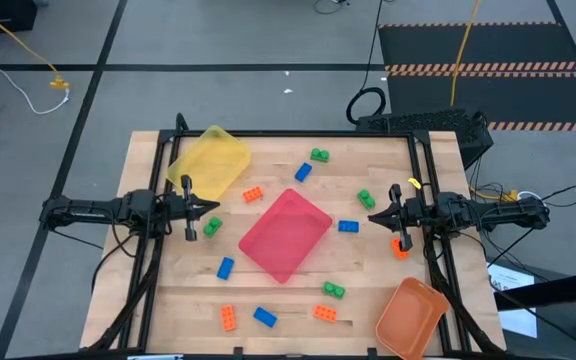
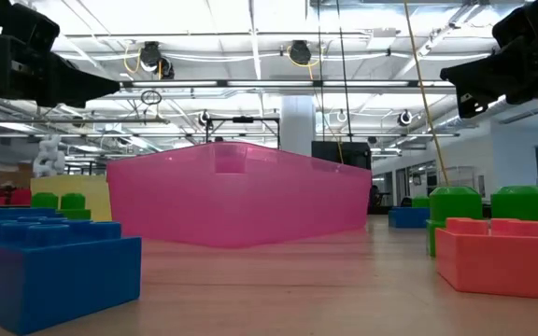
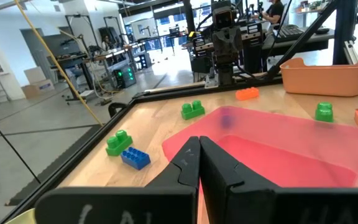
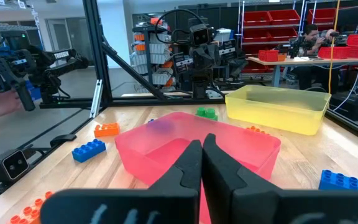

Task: Sort & place blocks by color

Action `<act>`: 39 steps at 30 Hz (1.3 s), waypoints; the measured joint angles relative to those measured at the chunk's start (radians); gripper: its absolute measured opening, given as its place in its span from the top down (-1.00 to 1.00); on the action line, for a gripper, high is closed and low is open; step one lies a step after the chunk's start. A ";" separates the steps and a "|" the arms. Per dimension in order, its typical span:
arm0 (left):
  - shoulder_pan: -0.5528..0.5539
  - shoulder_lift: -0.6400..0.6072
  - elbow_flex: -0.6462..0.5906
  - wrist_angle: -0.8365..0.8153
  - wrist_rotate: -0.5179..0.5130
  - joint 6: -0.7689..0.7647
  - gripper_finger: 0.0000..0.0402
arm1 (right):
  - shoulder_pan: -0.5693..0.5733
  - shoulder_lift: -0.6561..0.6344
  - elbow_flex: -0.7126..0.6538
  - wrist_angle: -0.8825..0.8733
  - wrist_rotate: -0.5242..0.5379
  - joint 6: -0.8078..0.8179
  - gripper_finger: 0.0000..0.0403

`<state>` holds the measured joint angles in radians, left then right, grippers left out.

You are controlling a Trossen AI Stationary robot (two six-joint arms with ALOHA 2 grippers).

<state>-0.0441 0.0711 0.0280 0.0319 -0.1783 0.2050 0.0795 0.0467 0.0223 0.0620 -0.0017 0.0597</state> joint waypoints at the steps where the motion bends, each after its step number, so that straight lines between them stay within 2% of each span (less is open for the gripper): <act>1: 0.000 0.000 0.000 0.000 0.000 0.000 0.97 | 0.000 0.000 0.000 0.000 0.000 0.000 1.00; 8: 0.000 0.000 0.000 0.000 0.000 -0.017 0.97 | 0.000 0.000 0.000 0.000 0.000 0.000 1.00; 19: 0.000 0.000 0.000 0.004 -0.002 -0.191 0.97 | 0.000 0.000 0.000 0.017 0.000 0.000 1.00; 31: 0.001 0.000 0.000 0.049 -0.008 -0.224 0.97 | 0.000 0.000 0.000 0.032 0.000 0.000 1.00; 34: 0.004 0.000 0.000 0.102 -0.035 -0.225 0.97 | 0.000 0.000 0.000 0.032 0.000 0.000 1.00; 39: 0.003 0.006 0.000 0.055 -0.147 -0.318 0.83 | 0.000 0.000 0.000 0.036 0.039 -0.031 1.00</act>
<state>-0.0411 0.0766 0.0281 0.0869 -0.3257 -0.1126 0.0795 0.0470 0.0227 0.0977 0.0372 0.0290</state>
